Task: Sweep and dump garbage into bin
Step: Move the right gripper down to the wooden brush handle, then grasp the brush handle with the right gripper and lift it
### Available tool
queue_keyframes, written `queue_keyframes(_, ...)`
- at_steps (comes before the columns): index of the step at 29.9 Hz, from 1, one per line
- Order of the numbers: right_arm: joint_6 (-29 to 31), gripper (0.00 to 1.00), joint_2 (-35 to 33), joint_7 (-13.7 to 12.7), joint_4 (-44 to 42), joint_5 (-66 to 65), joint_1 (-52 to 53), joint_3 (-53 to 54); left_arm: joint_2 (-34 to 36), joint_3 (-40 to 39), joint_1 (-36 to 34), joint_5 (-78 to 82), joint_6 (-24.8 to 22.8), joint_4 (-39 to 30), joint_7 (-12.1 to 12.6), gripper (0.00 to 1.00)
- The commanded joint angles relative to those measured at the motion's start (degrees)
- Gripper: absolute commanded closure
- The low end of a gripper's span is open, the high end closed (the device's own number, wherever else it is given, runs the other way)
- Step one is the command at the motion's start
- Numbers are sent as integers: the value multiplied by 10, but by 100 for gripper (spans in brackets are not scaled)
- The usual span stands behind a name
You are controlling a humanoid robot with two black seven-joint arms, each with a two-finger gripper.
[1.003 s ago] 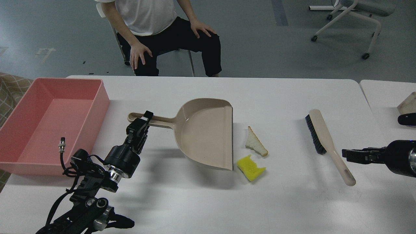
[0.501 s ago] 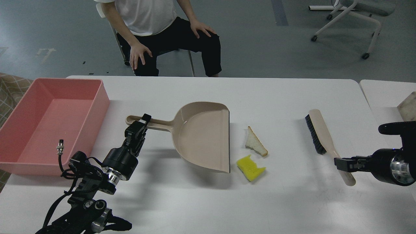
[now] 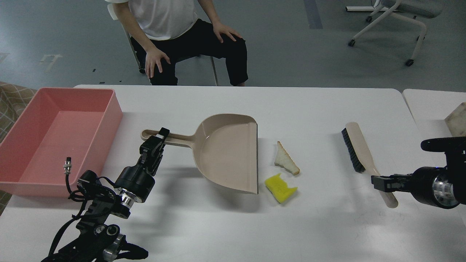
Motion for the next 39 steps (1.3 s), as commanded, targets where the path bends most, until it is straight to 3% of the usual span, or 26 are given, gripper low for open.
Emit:
queue_keyframes(1, -1, 38, 8, -9, 0, 0, -2, 0, 1, 0, 0, -1, 0, 0, 0, 77)
queue_keyframes(10, -1, 40, 18, -18, 0, 0, -7, 4, 3, 0, 1, -1, 0, 0, -1, 77)
queue_keyframes(18, -1, 57, 17, -27, 0, 0, -11, 4, 2, 0, 1, -2, 0, 0, -1, 77)
queue_keyframes(33, 0, 58, 17, -28, -1, 0, -14, 3, 3, 0, 1, -1, 0, 0, -1, 77)
queue_keyframes(39, 0, 77, 17, -28, -1, 1, -15, -1, 2, 0, 1, -1, 0, 0, -1, 77)
